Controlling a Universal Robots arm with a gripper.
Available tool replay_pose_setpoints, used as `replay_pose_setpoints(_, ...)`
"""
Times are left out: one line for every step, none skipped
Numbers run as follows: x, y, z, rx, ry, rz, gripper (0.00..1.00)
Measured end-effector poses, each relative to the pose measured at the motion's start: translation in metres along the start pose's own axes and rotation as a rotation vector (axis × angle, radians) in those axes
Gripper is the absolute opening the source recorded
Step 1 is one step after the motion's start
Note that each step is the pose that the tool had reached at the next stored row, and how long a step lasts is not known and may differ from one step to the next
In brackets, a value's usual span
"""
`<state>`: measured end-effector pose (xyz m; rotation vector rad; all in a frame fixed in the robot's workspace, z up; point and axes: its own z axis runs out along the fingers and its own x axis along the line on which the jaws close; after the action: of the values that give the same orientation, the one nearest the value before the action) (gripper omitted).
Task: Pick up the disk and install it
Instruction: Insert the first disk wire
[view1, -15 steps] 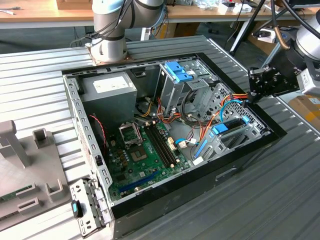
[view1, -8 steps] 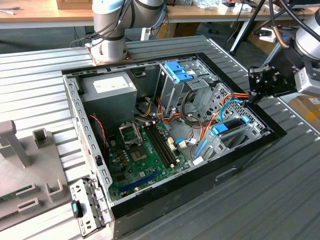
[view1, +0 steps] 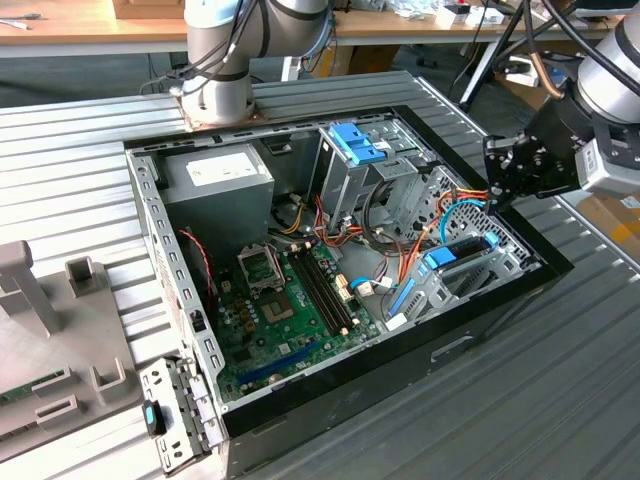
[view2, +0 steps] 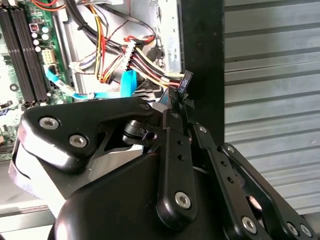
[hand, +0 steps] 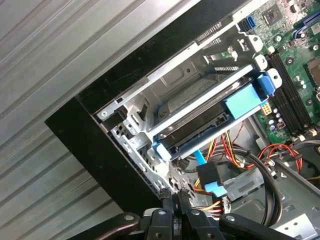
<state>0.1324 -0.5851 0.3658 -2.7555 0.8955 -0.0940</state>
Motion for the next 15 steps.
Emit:
replay_pose_setpoints(-0.004, 0.0028, -0.0007, 0.0001, 0.0005, 0.002, 0.16)
replay_pose_setpoints(-0.0053, 0.0037, -0.0009, 0.0001, 0.0008, 0.002, 0.16)
replay_pose_setpoints(-0.0068, 0.0048, -0.0011, 0.0004, 0.0012, 0.003, 0.16)
replay_pose_setpoints(-0.0071, 0.005, -0.0012, 0.0004, 0.0014, 0.003, 0.16)
replay_pose_setpoints(-0.0072, 0.005, -0.0011, 0.0007, 0.0055, 0.02, 0.16)
replay_pose_setpoints(-0.0072, 0.0051, -0.0011, 0.001, 0.0123, 0.046, 0.16)
replay_pose_setpoints(-0.0072, 0.005, -0.0011, 0.0012, 0.0175, 0.066, 0.16)
replay_pose_setpoints(-0.0072, 0.005, -0.0012, 0.0013, 0.0207, 0.078, 0.16)
replay_pose_setpoints(-0.0072, 0.0051, -0.0011, 0.0017, 0.026, 0.099, 0.16)
replay_pose_setpoints(-0.0072, 0.0051, -0.0011, 0.0019, 0.0288, 0.11, 0.16)
replay_pose_setpoints(-0.0072, 0.005, -0.0012, 0.002, 0.0321, 0.123, 0.16)
replay_pose_setpoints(-0.0071, 0.0051, -0.0011, 0.0025, 0.0393, 0.151, 0.16)
replay_pose_setpoints(-0.0072, 0.0051, -0.0011, 0.0029, 0.046, 0.177, 0.16)
replay_pose_setpoints(-0.0072, 0.005, -0.0011, 0.0033, 0.055, 0.212, 0.16)
replay_pose_setpoints(-0.0072, 0.005, -0.0012, 0.0036, 0.0606, 0.234, 0.16)
